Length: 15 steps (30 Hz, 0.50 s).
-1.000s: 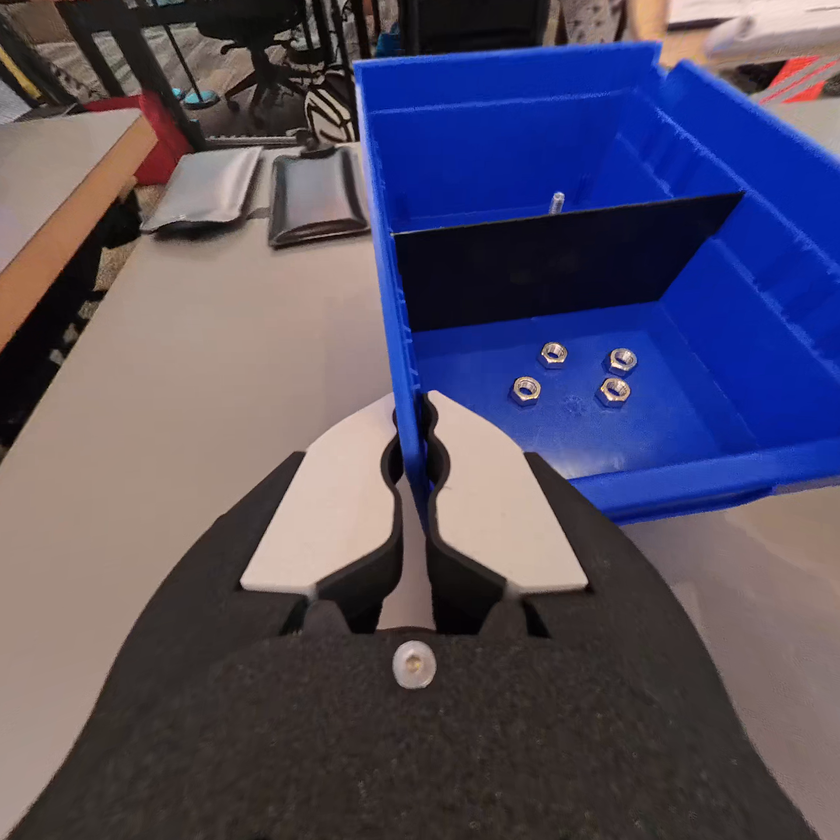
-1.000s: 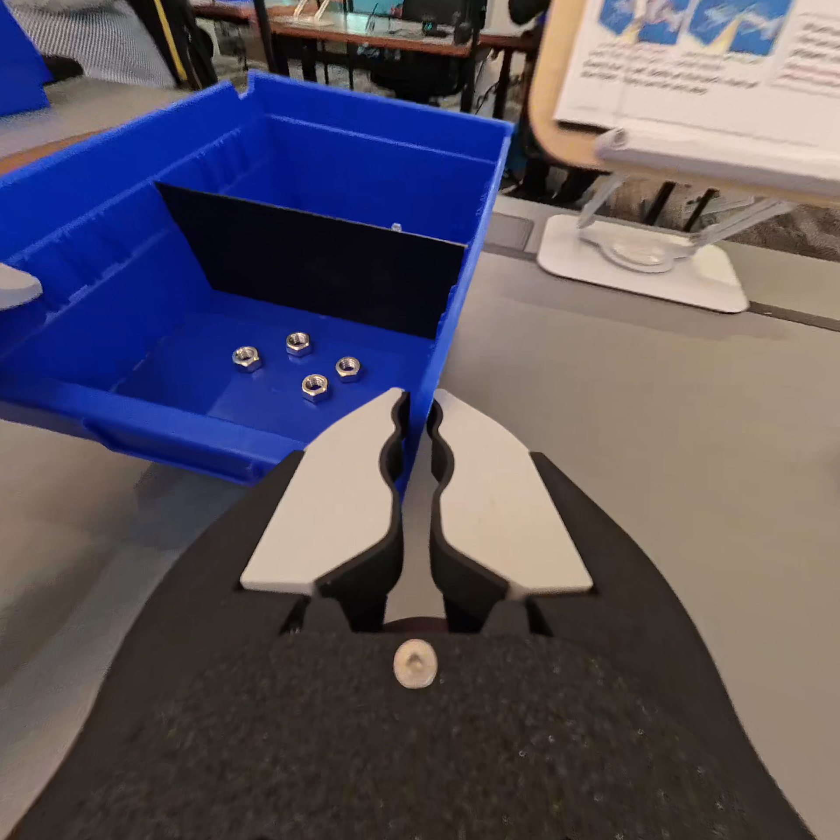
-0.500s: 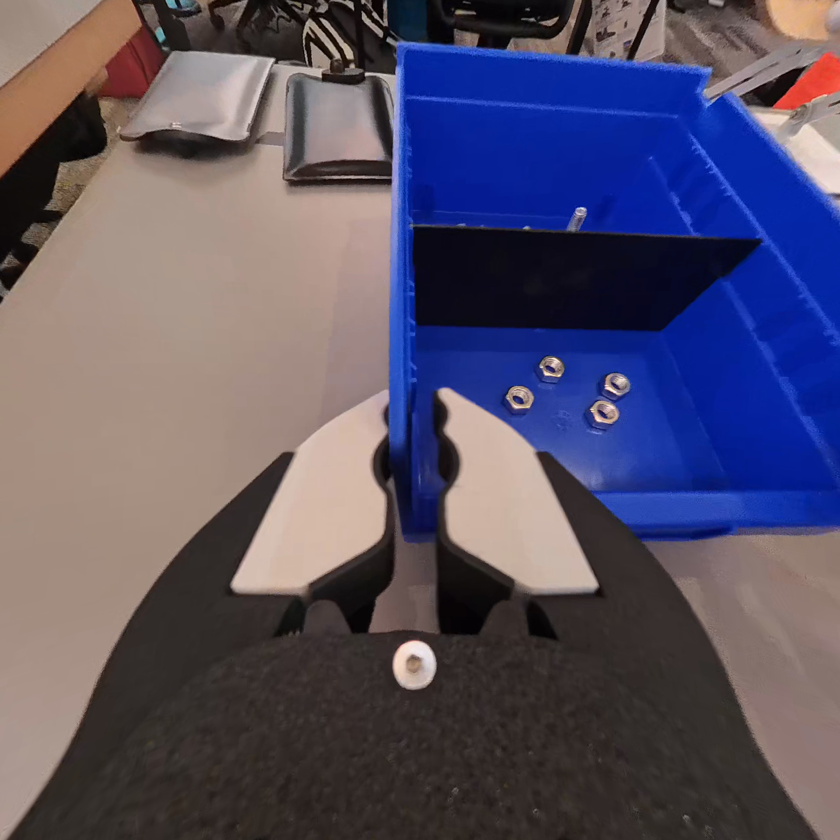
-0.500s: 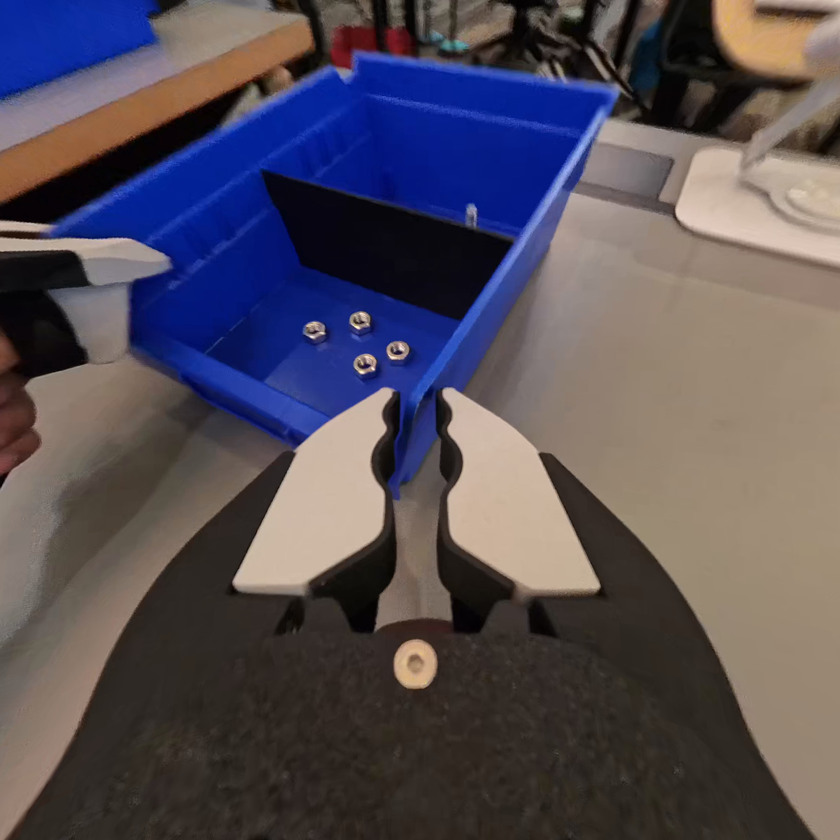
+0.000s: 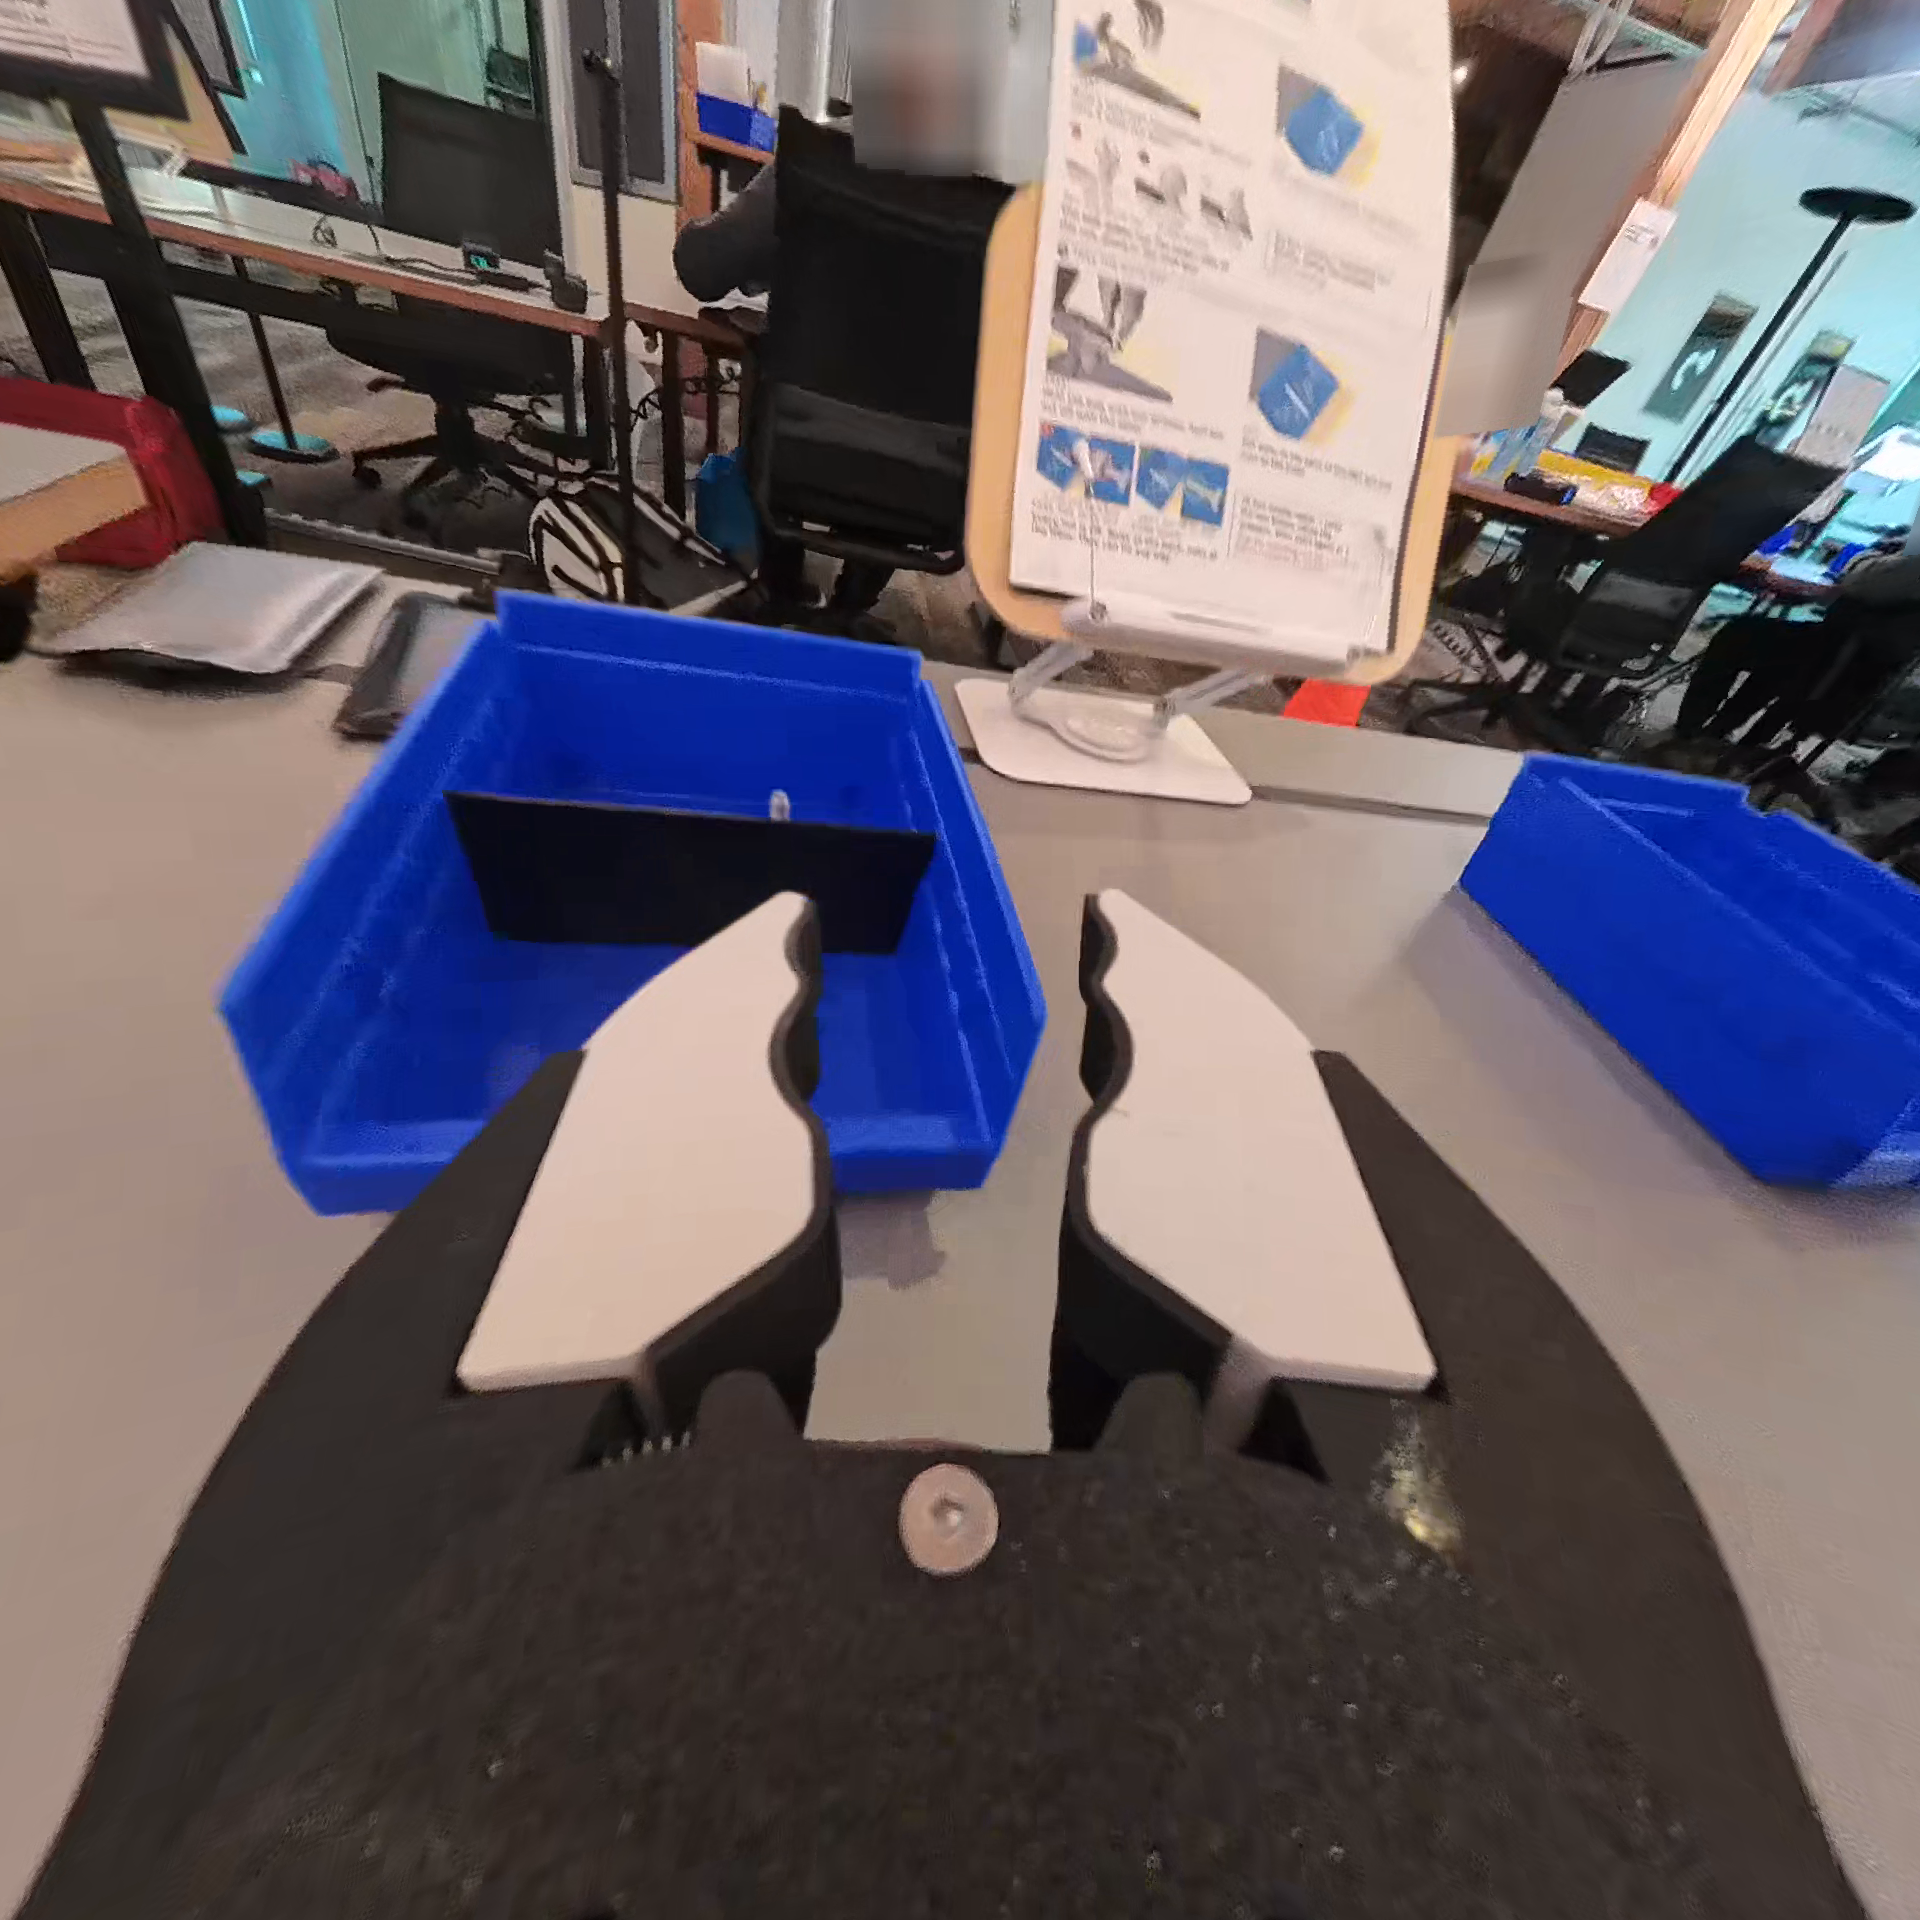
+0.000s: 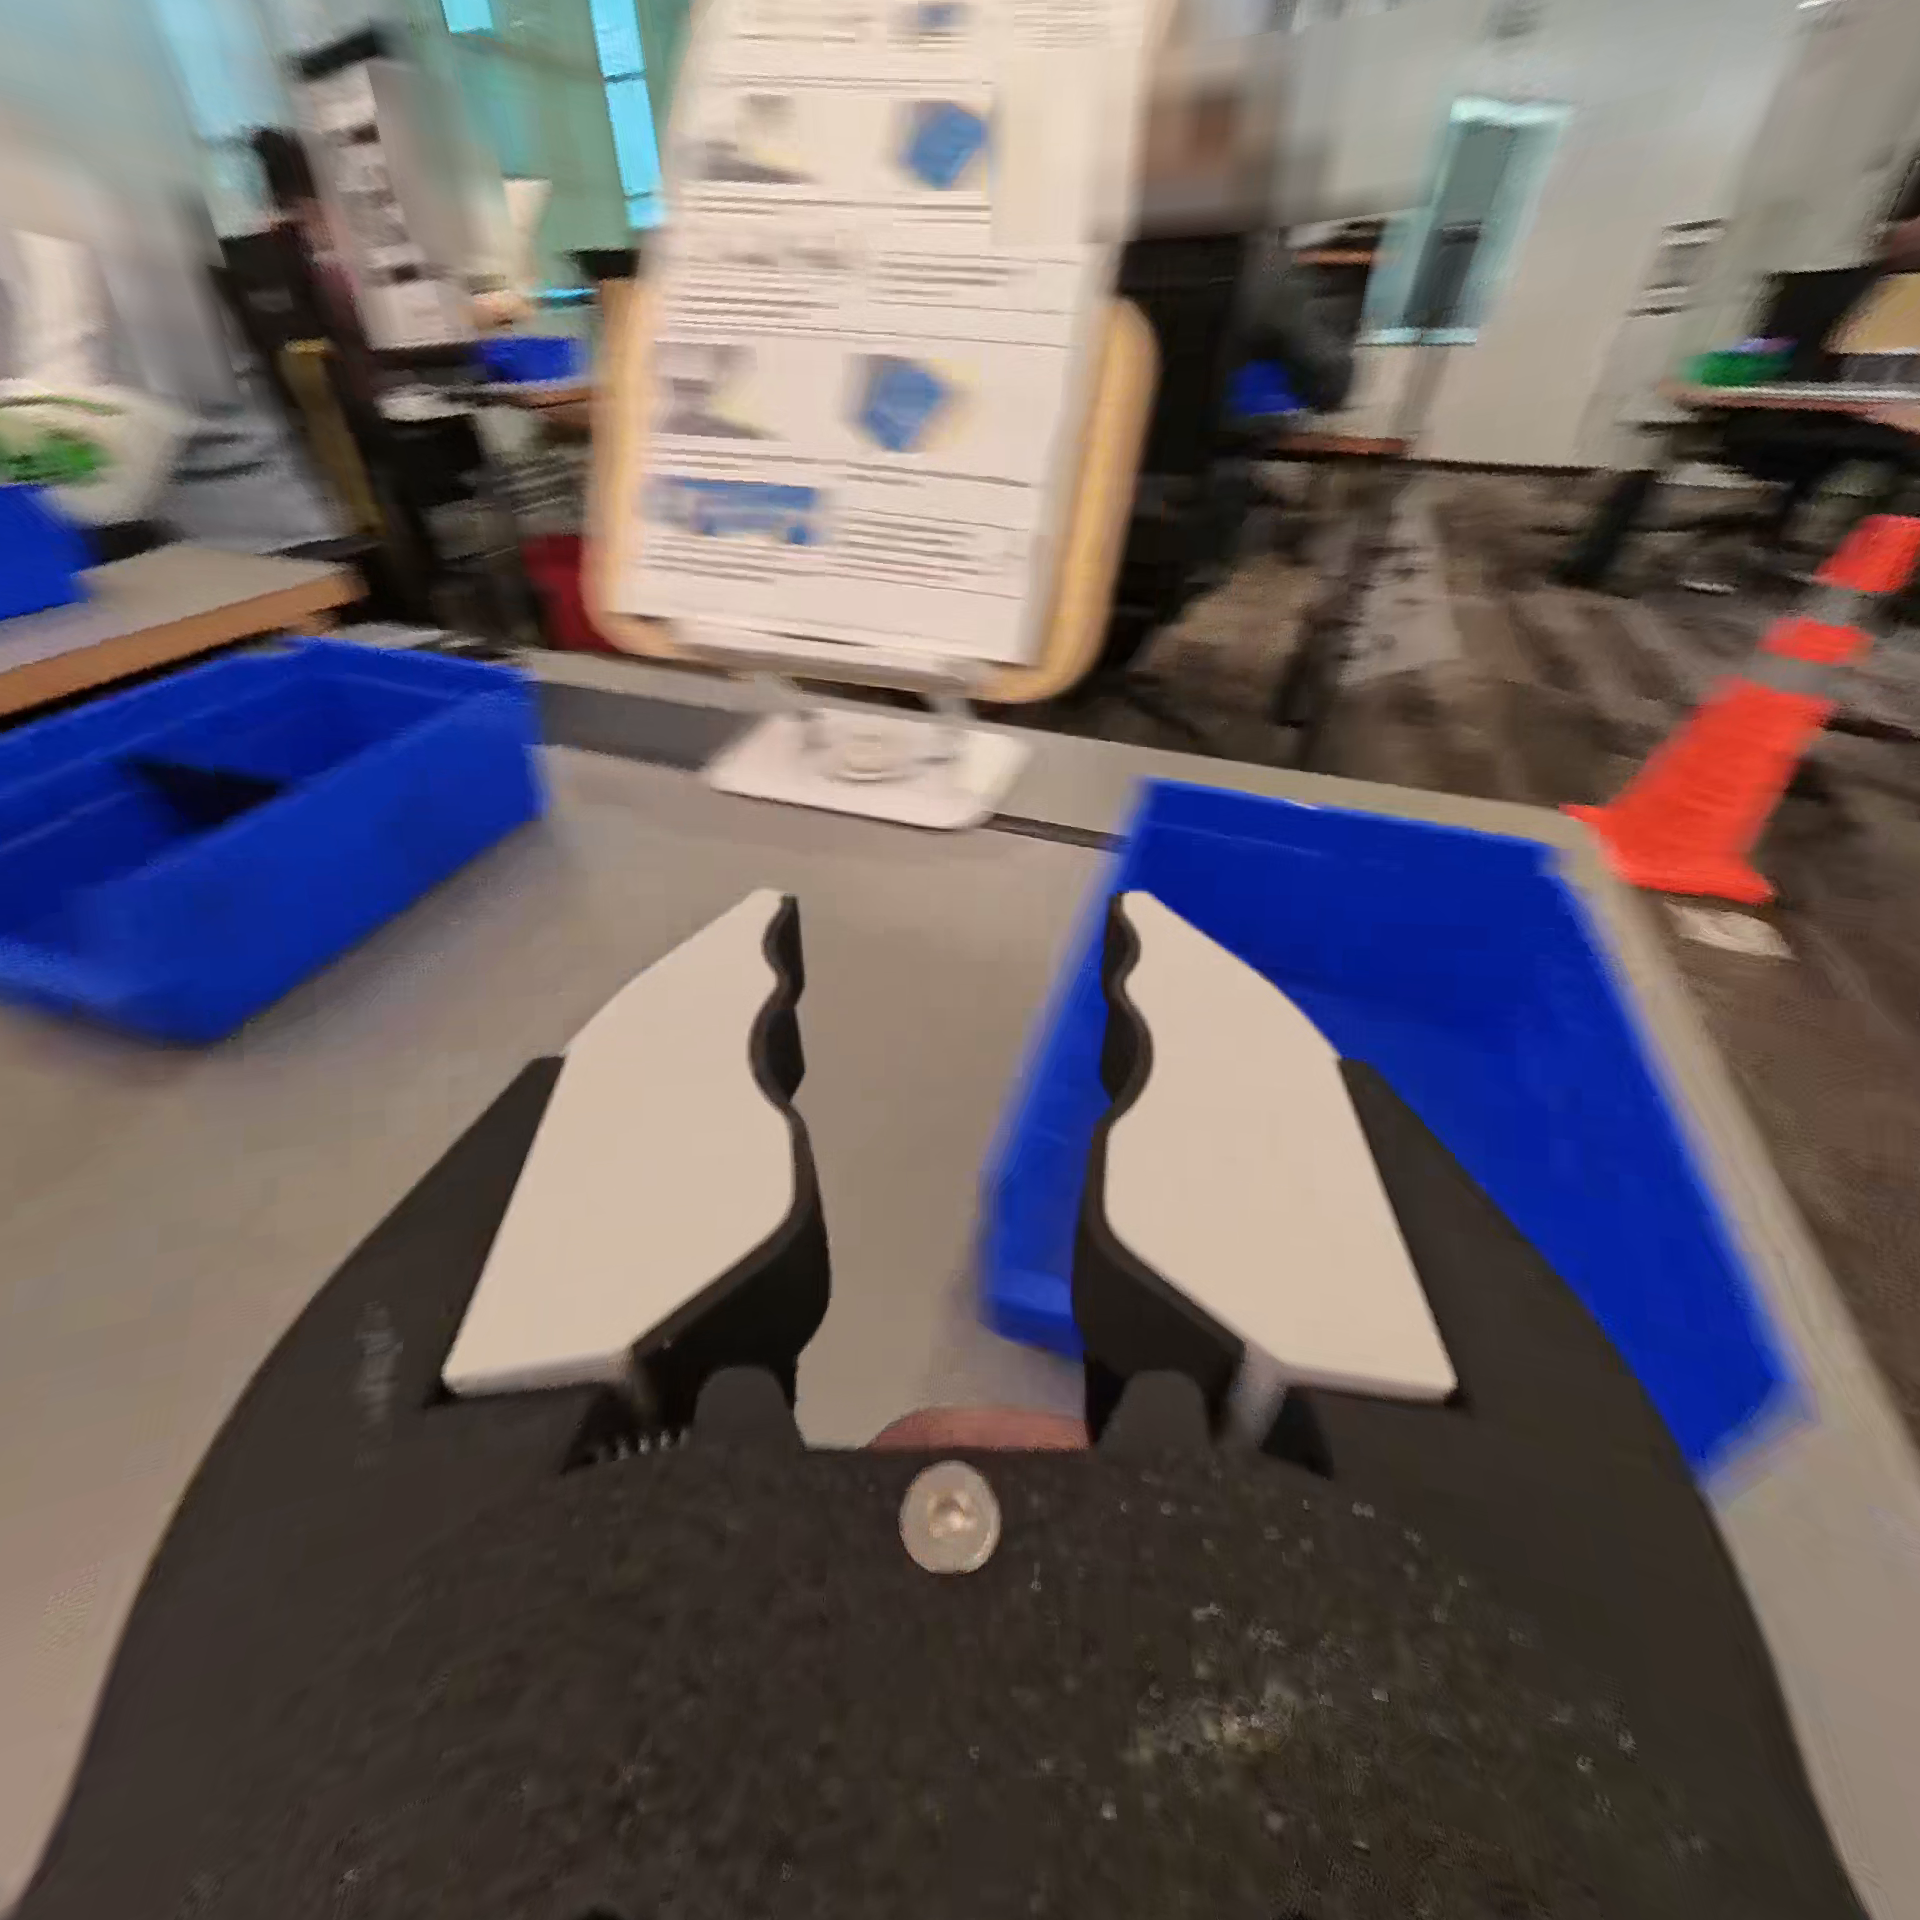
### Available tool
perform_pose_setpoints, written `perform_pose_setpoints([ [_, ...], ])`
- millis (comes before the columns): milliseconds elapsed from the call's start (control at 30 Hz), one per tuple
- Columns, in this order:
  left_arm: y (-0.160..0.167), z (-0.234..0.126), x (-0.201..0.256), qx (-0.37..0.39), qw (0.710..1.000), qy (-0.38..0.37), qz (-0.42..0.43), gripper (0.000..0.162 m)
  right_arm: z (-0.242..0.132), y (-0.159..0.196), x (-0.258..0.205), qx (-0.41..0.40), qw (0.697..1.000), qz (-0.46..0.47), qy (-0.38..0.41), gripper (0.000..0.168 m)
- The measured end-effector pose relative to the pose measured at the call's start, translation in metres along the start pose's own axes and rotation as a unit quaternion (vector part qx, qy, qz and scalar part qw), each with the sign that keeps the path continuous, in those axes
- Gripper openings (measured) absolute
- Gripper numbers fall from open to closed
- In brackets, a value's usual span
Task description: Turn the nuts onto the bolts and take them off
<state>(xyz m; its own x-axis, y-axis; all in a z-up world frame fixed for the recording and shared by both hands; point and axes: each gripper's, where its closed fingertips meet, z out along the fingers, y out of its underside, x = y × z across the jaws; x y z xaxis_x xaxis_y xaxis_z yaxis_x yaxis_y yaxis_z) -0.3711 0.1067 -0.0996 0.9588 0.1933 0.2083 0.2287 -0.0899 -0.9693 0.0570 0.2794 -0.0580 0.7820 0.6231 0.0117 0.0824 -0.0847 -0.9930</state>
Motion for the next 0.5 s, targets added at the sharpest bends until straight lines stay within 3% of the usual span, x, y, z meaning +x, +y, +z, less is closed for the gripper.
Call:
perform_pose_setpoints([
  [100,0.05,0.012,0.014,-0.024,1.0,-0.001,0.017,0.048,-0.025,0.057,0.081,0.011,0.993,0.034,0.11,0.064],
  [233,0.083,0.011,0.013,-0.049,0.995,-0.02,0.08,0.05,-0.042,0.125,0.11,-0.013,0.986,0.038,0.159,0.064],
  [500,0.103,0.014,0.001,-0.092,0.989,-0.026,0.116,0.051,-0.02,0.129,0.121,-0.025,0.986,0.049,0.157,0.06],
])
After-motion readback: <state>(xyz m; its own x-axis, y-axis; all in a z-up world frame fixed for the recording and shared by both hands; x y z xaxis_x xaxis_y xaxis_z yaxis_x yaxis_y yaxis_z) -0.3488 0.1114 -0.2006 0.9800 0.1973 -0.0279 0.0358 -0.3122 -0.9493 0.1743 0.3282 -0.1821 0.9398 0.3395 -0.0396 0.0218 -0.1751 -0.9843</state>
